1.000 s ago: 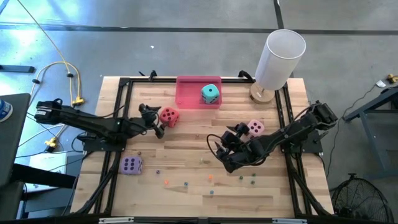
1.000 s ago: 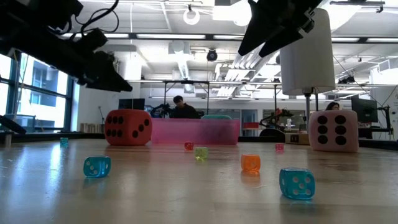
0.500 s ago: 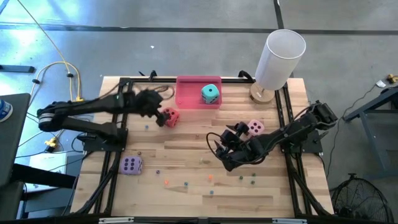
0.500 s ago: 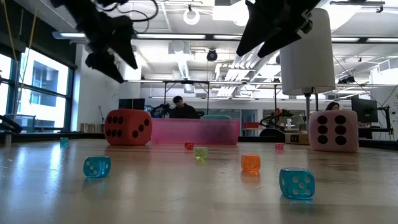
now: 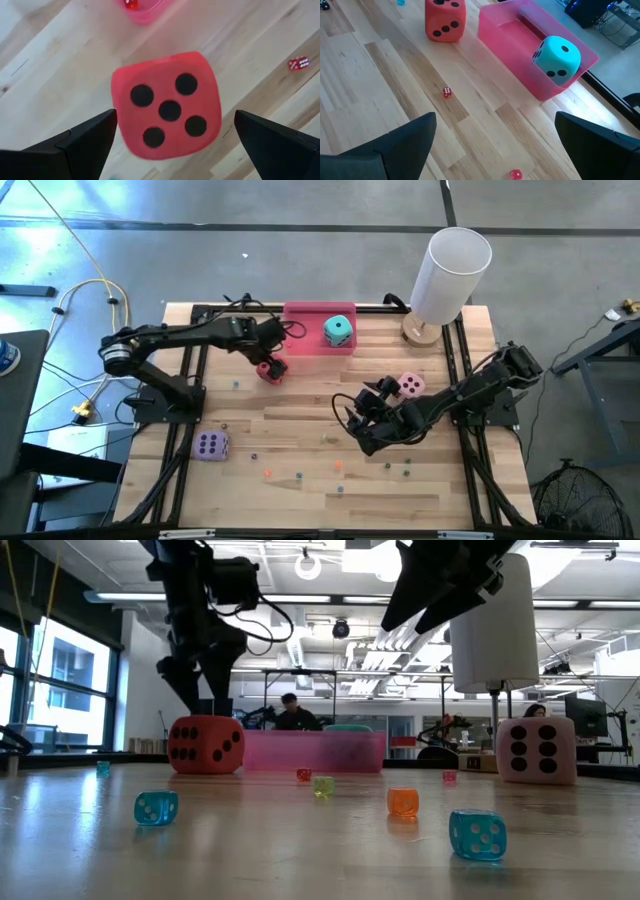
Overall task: Pick & Place Dice
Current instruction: Put the large red dice into the pink bin
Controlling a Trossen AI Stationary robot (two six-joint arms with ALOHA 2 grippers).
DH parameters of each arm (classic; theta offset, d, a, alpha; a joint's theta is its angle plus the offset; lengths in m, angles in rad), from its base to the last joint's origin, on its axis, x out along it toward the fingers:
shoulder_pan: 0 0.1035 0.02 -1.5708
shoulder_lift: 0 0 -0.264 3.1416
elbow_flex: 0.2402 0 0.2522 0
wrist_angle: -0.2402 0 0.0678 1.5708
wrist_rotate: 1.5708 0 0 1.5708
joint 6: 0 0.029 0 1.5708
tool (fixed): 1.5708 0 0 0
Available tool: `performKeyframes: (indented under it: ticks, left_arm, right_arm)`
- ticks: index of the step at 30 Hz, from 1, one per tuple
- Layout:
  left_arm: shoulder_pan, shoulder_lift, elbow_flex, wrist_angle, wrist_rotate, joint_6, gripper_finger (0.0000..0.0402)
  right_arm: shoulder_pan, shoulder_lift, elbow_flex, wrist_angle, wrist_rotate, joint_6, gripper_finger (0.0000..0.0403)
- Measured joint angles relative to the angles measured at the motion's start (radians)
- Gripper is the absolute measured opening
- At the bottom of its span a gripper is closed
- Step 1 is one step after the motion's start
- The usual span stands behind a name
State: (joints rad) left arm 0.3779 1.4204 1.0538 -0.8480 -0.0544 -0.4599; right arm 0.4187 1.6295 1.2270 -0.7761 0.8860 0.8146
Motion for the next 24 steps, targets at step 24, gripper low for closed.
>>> performKeyframes:
  ticks: [24]
  left_arm:
    - [-0.031, 0.064, 0.002, 0.001, -0.085, -0.018, 0.0391]
  right_arm:
    - [0.000, 0.000, 0.000, 0.002, -0.003, 0.000, 0.0400]
